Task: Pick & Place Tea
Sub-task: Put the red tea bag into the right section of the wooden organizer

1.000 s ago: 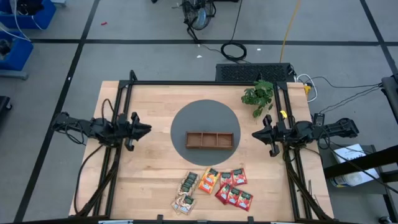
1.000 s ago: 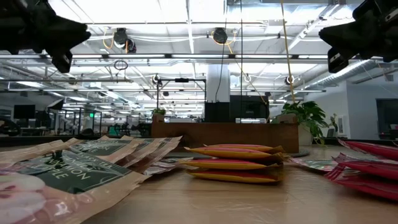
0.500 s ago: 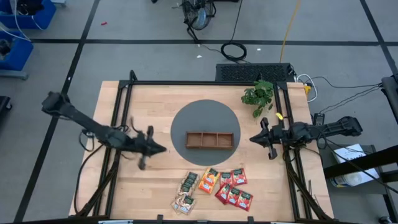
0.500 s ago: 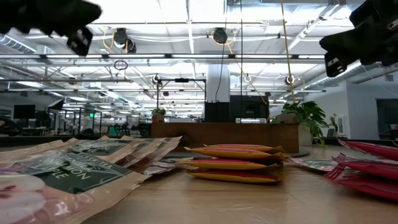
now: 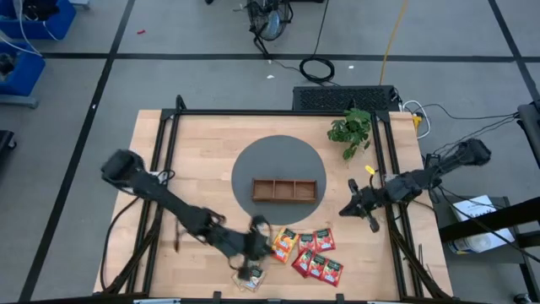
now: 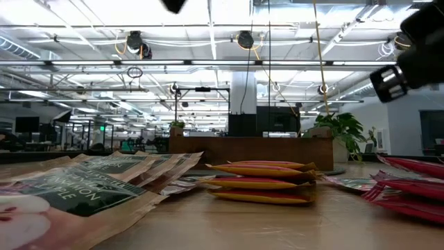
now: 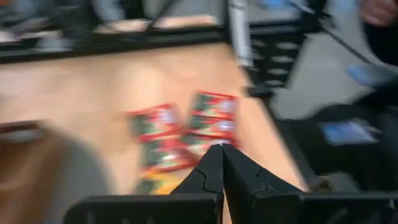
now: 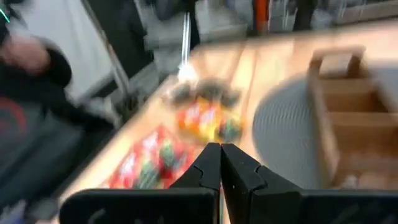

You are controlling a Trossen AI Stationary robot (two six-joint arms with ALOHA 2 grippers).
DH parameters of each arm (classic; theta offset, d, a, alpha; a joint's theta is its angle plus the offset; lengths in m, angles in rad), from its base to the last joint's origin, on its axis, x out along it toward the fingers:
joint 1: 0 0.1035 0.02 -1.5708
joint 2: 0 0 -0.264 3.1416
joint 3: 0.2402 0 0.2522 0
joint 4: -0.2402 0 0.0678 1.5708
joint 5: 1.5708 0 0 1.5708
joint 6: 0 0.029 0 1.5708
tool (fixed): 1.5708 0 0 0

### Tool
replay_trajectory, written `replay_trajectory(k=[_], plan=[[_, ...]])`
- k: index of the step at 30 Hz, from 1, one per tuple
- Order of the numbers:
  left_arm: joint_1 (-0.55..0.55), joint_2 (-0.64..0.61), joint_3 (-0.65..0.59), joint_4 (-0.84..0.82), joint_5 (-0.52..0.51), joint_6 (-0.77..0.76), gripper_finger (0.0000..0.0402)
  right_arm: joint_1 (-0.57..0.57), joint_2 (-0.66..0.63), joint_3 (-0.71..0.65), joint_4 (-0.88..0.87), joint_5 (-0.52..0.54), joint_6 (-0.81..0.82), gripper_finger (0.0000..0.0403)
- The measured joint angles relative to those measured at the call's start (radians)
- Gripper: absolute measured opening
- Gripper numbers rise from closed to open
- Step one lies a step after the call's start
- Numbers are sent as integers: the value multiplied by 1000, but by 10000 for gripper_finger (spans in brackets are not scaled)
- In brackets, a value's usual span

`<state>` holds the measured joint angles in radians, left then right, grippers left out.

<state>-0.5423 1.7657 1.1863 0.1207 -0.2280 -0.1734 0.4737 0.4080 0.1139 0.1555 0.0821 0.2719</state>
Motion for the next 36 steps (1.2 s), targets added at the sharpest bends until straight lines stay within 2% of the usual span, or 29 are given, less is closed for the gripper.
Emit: replay_trajectory(k=[5,10,14,20,24,28,36], plan=[[10,193,196,1,91,7,5,180,234,166,-26,94,19,0],[43,353,378,-97,98,-21,6,296,470,278,-24,131,84,0],[51,468,531,-98,94,-19,6,333,667,317,13,131,183,0],[33,606,719,-272,101,-76,4,333,889,337,250,196,248,0],[15,640,791,-290,89,-115,8,331,973,338,323,179,264,0],[13,672,805,-322,78,-158,4,319,1048,338,361,181,318,5],[36,697,804,-328,71,-241,5,304,1159,339,486,150,368,75]])
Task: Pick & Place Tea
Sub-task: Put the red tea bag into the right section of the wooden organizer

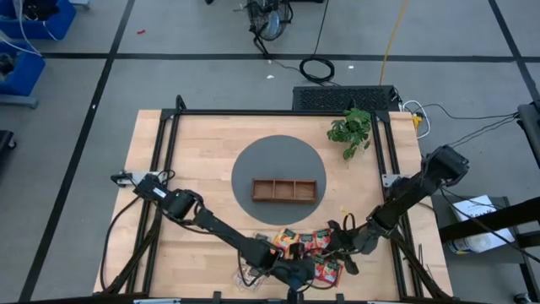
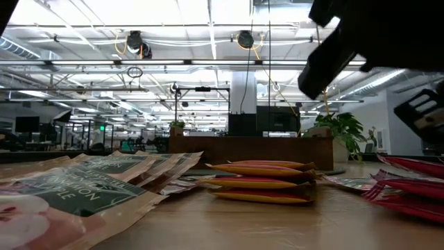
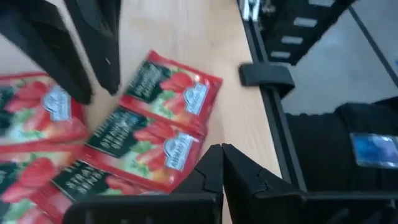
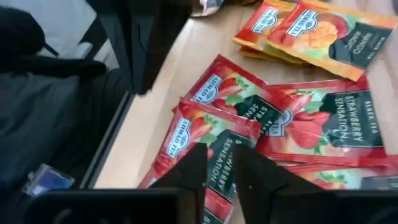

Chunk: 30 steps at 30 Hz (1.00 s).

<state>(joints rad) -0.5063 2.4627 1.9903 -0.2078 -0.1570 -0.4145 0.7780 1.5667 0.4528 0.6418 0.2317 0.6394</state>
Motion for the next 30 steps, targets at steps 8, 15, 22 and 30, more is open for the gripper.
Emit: replay_trajectory(k=[8,15,22,30], plan=[[25,26,0,49,90,-12,3,-6,79,0,-2,0,96,138],[31,35,0,28,94,-13,3,-6,113,1,19,2,127,153],[60,83,1,33,147,-71,3,-6,115,1,32,-24,127,149],[63,85,1,38,138,-68,4,-6,114,1,31,-56,162,145]])
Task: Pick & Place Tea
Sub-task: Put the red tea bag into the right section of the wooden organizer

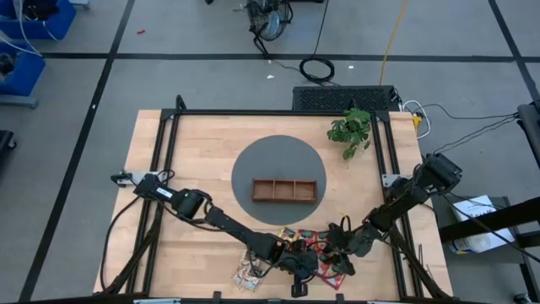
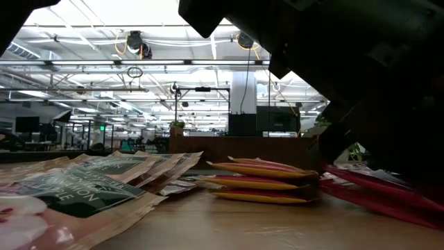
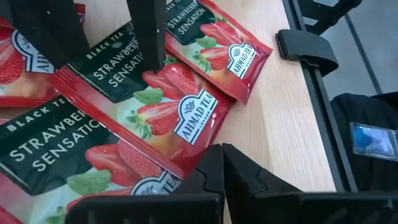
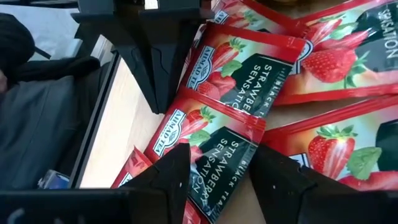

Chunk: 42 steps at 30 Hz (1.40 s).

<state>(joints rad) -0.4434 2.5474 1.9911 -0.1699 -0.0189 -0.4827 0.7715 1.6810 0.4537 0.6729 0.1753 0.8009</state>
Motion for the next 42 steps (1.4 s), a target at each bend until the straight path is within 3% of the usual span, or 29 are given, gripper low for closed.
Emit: replay_trajectory(k=[5,12,19,24,26,28,32,34,38,42], plan=[[1,1,0,-1,0,1,7,0,0,0,-2,-20,-10,111],[2,1,0,-2,0,29,16,-22,1,0,5,-20,-28,12],[2,-13,-3,-11,65,206,9,-32,-34,-2,-2,-22,-63,2],[-23,-98,-5,-47,70,322,6,-31,-132,-2,-39,-19,-128,1],[-37,-158,-3,-135,63,367,16,-33,-179,-1,-60,-14,-174,1],[-55,-216,-3,-254,1,387,24,-33,-228,1,-92,7,-214,1],[-122,-334,-19,-426,-320,390,29,-35,-300,41,-233,12,-254,1],[-152,-397,-40,-468,-422,370,30,-36,-319,56,-301,18,-246,1],[-173,-473,-147,-435,-443,317,30,-40,-333,60,-373,31,-210,1],[-163,-486,-299,-205,-426,305,30,-48,-318,60,-362,32,-195,0]])
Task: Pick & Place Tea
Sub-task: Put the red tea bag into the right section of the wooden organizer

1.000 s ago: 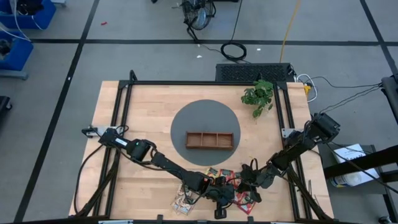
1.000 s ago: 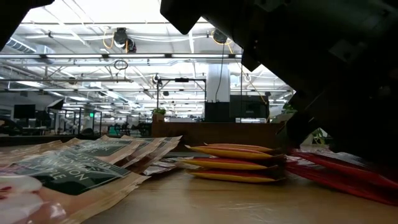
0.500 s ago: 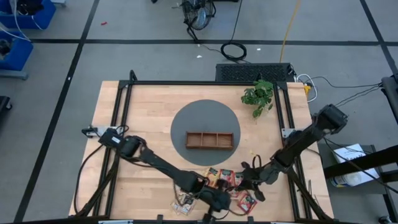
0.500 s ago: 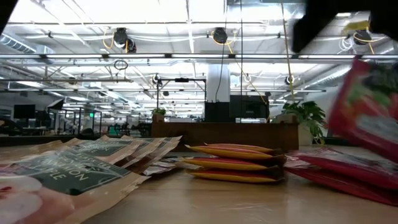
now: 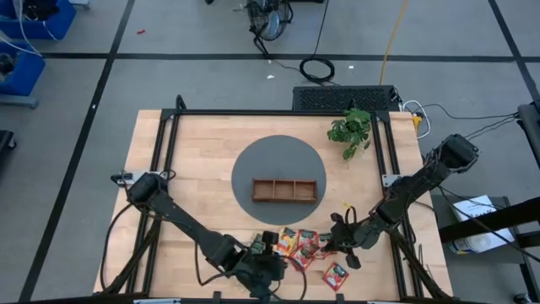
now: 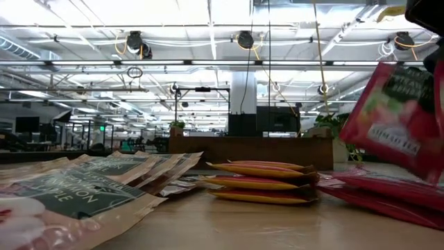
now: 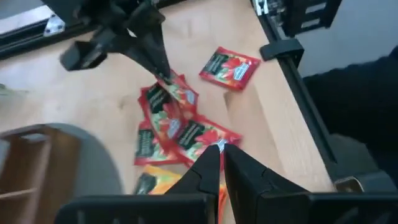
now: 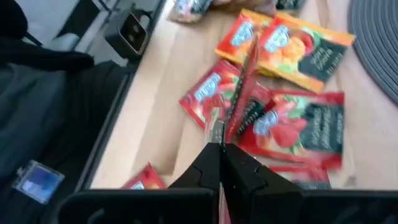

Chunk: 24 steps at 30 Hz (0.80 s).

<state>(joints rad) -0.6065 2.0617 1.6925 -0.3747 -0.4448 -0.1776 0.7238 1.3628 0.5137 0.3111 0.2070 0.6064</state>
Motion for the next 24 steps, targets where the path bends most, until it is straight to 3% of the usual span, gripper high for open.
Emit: replay_trajectory(k=[4,10,19,24], plan=[[52,1,-138,213,32,-29,31,-4,26,21,15,-13,-47,0],[98,1,-177,269,63,-24,45,-4,45,69,-57,-27,-124,0],[140,7,-202,365,125,-52,157,-12,94,127,-57,-16,-210,0],[149,8,-202,358,167,-72,197,-19,96,144,-53,31,-239,0]])
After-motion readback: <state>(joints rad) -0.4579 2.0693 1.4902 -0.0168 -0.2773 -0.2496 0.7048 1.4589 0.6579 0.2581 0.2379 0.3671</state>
